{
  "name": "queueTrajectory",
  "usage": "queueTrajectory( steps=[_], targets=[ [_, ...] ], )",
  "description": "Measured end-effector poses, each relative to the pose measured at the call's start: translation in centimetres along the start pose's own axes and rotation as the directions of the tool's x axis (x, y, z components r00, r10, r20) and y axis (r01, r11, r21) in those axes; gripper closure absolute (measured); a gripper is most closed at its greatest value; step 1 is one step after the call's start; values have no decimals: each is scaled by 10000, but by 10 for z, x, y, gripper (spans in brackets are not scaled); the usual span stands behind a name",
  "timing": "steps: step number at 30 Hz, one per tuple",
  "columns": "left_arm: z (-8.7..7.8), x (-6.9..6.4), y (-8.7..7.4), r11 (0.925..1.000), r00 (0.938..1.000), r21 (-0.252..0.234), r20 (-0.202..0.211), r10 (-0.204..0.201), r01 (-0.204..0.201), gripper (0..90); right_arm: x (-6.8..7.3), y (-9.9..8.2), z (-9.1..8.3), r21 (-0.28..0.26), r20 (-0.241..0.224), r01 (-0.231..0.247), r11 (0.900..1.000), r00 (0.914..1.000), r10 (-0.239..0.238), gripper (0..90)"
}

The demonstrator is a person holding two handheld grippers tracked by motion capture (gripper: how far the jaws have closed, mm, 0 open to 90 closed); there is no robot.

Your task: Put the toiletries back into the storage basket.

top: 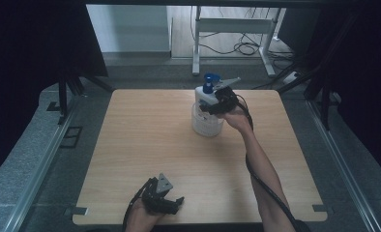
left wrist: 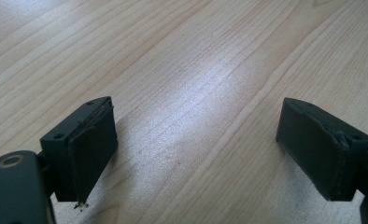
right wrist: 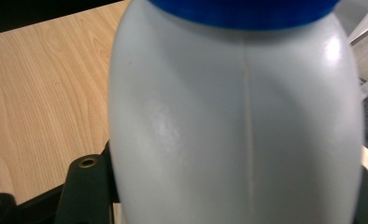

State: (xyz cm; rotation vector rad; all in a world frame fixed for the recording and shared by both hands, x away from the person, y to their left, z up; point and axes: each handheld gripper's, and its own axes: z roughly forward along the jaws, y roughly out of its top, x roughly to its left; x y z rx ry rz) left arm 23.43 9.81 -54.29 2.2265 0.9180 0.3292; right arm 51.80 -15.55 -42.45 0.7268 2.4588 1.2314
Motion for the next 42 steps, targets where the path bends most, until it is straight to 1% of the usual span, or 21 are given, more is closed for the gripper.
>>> queueTrajectory(
  steps=[2, 6, 9, 12, 13, 18, 22, 25, 31, 33, 35, 37, 42],
  targets=[
    [0, 0, 0, 10000, 10000, 0, 0, 0, 0, 119, 0, -1, 0, -35, -25, 0, 10000, 10000, 0, 375],
    [0, 0, 0, 10000, 10000, -1, 0, -3, 3, 119, -4, -4, -1, -115, -185, -195, 9997, 9996, 193, 370],
    [0, 0, 0, 10000, 10000, -1, 0, -2, 2, 119, -5, -5, -3, -112, -231, -254, 9996, 9994, 252, 367],
    [0, 0, 0, 10000, 10000, -3, 1, -2, 2, 119, -5, -6, -4, -151, -267, -198, 9997, 9995, 194, 358],
    [0, 0, 0, 10000, 10000, -1, 0, -1, 1, 119, -6, -6, -5, -231, -279, -213, 9995, 9994, 207, 343],
    [0, 0, 0, 10000, 10000, 1, 2, 1, -1, 119, -7, -7, -8, -471, -154, -396, 9981, 9991, 389, 287],
    [0, 0, 0, 10000, 10000, 17, -9, 21, -21, 119, -6, -6, -13, -667, -180, -345, 9972, 9993, 334, 255],
    [0, 0, 0, 10000, 10000, 15, -9, 18, -18, 119, -5, -3, -17, -765, -19, -280, 9967, 9996, 280, 216],
    [0, 0, 0, 10000, 10000, 38, -7, 45, -45, 119, -3, 1, -27, -921, 26, -288, 9953, 9996, 292, 163],
    [0, 0, 0, 10000, 10000, 38, -8, 43, -43, 119, -3, 2, -29, -901, 16, -304, 9955, 9995, 307, 145],
    [0, 0, 0, 10000, 10000, 38, -6, 44, -44, 119, -2, 2, -31, -801, -60, -311, 9963, 9995, 308, 141],
    [0, 0, 0, 10000, 10000, 38, -6, 46, -46, 119, -2, 3, -34, -753, -24, -238, 9969, 9997, 237, 134],
    [0, 0, 0, 10000, 10000, 28, -3, 44, -44, 119, 0, 5, -41, -868, 65, -230, 9960, 9997, 236, 131]
  ],
)
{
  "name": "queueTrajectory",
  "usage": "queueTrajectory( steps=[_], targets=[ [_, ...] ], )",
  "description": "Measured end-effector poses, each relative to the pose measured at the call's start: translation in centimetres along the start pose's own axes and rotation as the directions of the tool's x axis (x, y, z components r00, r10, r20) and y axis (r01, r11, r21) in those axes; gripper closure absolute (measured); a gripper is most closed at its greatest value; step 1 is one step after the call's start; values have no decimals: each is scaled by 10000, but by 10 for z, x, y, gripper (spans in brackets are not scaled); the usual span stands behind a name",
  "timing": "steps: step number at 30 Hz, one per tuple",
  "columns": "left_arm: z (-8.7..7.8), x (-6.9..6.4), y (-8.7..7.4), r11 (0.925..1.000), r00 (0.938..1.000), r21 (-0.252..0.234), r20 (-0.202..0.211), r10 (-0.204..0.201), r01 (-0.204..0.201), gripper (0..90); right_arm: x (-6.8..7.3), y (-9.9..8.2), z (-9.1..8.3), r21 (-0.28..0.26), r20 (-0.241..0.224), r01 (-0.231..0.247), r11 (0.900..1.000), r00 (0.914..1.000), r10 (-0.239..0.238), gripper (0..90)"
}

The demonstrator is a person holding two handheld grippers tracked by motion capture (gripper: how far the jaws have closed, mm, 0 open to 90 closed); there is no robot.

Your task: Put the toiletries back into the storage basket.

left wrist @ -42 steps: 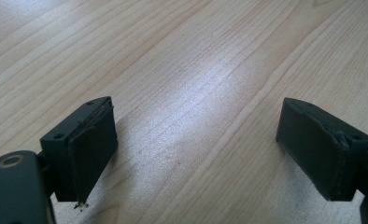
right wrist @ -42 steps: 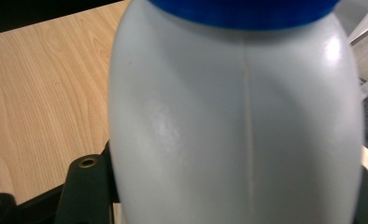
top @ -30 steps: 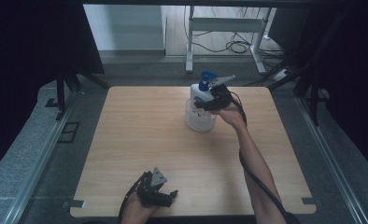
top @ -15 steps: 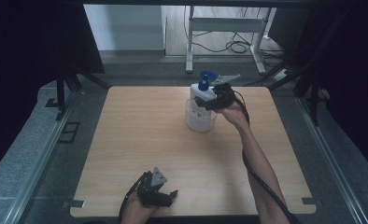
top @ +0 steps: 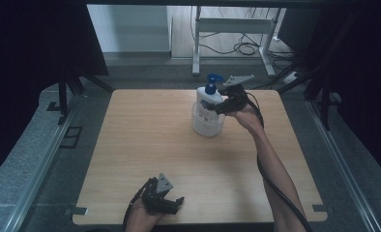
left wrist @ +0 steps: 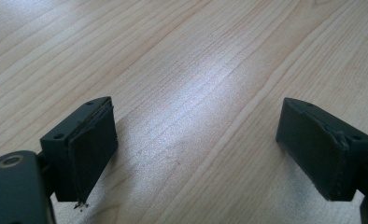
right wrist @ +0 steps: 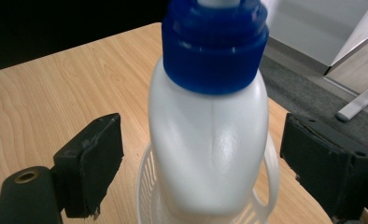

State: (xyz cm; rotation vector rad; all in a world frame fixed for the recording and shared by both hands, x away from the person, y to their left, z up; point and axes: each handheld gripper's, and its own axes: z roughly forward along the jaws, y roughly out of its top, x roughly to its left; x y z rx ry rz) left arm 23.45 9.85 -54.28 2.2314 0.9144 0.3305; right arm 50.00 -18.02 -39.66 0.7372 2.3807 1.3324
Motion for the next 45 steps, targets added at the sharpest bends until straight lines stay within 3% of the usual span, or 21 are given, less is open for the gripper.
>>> queueTrajectory(
  steps=[20, 45],
  targets=[
    [0, 0, 0, 10000, 10000, -28, 1, -28, 28, 119, 13, -5, -24, -29, 130, 332, 9994, 9994, -332, 85],
    [0, -1, 0, 10000, 10000, -40, -7, -59, 59, 119, 31, -54, -53, 603, 258, 273, 9978, 9992, -289, 31]
  ],
)
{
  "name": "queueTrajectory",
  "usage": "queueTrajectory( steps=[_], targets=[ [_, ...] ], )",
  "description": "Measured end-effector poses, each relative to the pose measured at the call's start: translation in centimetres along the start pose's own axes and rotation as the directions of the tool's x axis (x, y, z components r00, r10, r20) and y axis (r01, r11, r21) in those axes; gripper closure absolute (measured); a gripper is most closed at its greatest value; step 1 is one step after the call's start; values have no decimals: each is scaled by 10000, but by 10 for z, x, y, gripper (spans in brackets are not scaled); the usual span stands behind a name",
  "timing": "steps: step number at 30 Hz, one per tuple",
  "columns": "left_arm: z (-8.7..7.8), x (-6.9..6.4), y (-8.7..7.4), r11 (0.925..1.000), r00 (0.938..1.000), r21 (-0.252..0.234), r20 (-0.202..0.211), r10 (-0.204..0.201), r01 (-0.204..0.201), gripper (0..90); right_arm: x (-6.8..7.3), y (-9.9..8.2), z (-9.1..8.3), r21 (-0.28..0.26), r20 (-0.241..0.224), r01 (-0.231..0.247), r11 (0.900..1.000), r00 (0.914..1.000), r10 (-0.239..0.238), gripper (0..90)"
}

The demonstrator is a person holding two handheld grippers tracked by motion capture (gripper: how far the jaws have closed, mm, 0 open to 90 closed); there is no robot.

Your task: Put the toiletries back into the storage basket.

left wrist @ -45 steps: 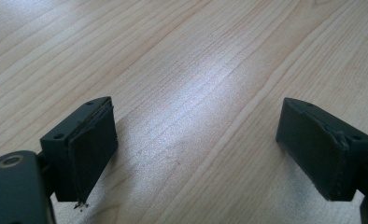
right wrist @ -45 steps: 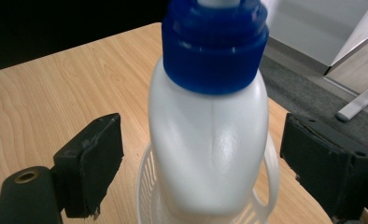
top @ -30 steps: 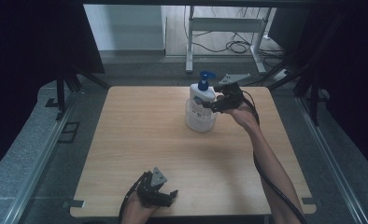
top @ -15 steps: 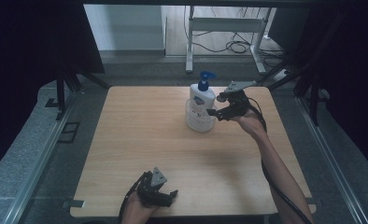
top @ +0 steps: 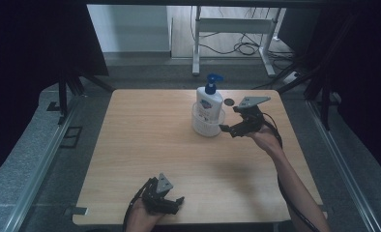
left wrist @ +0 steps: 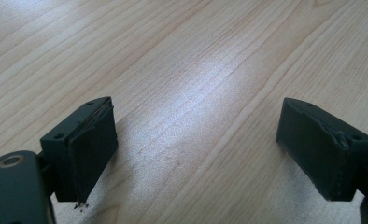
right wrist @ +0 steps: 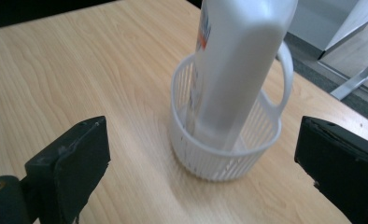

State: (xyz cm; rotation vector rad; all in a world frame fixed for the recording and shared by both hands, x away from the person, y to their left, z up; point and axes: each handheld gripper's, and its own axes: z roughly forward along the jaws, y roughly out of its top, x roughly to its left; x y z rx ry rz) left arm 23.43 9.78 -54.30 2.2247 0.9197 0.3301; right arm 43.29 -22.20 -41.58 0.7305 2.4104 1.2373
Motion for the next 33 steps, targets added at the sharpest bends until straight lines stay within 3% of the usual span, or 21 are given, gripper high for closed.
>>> queueTrajectory(
  steps=[23, 33],
  targets=[
    [0, 0, 0, 10000, 10000, 28, -23, -4, 4, 119, 30, -59, -11, 538, -301, -90, 9985, 9995, 107, 0],
    [0, -1, 0, 10000, 10000, 0, -30, -51, 51, 119, 44, -86, -12, 1157, -162, 45, 9933, 9999, -27, 0]
  ],
)
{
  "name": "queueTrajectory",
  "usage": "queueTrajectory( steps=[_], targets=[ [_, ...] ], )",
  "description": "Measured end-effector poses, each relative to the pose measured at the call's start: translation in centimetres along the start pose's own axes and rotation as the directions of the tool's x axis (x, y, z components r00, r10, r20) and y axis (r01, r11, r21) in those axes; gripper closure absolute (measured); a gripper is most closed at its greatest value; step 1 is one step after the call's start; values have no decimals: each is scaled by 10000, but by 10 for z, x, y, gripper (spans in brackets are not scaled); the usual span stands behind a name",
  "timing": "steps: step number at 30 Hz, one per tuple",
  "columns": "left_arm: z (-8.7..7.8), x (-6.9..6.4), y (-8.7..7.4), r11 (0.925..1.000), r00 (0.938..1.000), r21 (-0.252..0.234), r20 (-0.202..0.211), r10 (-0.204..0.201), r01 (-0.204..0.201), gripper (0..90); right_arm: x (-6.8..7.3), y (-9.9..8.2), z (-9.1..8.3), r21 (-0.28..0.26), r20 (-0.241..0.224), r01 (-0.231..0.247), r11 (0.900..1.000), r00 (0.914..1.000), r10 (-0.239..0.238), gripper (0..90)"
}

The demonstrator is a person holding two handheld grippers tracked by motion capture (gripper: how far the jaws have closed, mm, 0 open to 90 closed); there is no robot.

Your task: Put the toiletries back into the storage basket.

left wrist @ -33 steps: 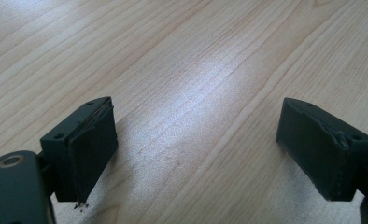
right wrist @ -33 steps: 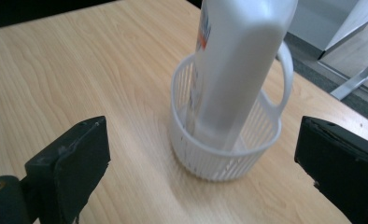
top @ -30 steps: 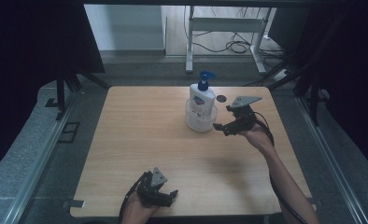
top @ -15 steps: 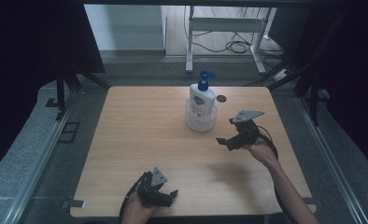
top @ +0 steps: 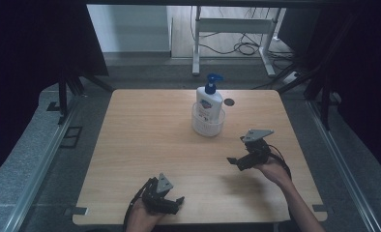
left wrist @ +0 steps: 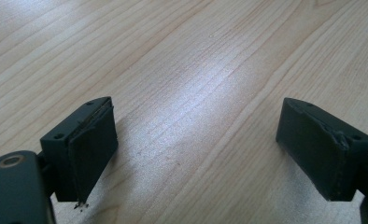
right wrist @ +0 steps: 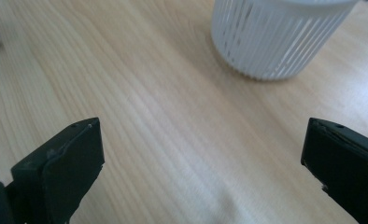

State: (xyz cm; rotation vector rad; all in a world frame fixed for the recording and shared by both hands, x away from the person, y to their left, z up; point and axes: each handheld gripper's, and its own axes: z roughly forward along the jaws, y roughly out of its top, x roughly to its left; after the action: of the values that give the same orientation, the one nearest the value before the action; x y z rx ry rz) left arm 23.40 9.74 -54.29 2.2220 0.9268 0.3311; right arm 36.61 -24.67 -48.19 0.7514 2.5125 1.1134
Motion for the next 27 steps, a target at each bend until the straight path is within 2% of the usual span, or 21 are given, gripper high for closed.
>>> queueTrajectory(
  steps=[6, 12, 16, 21, 24, 27],
  targets=[
    [0, -1, 0, 10000, 10000, -37, -5, -70, 70, 119, 8, -20, 2, 299, -95, -146, 9994, 9998, 149, 0],
    [0, 0, 0, 10000, 10000, -28, -8, -45, 45, 119, 15, -42, 8, 500, -135, -581, 9971, 9982, 588, 0],
    [0, 0, 0, 10000, 10000, -26, -17, -49, 49, 119, 18, -53, 12, 761, -181, -653, 9950, 9976, 669, 0],
    [0, 0, 0, 10000, 10000, -25, -14, -47, 47, 119, 22, -64, 16, 946, -260, -709, 9930, 9969, 736, 0],
    [0, 0, 0, 10000, 10000, -23, -15, -49, 49, 119, 24, -66, 17, 755, -148, -645, 9951, 9977, 658, 0],
    [0, -1, 0, 10000, 10000, -19, -17, -42, 42, 119, 25, -66, 17, 798, -120, -576, 9951, 9982, 587, 0]
  ],
)
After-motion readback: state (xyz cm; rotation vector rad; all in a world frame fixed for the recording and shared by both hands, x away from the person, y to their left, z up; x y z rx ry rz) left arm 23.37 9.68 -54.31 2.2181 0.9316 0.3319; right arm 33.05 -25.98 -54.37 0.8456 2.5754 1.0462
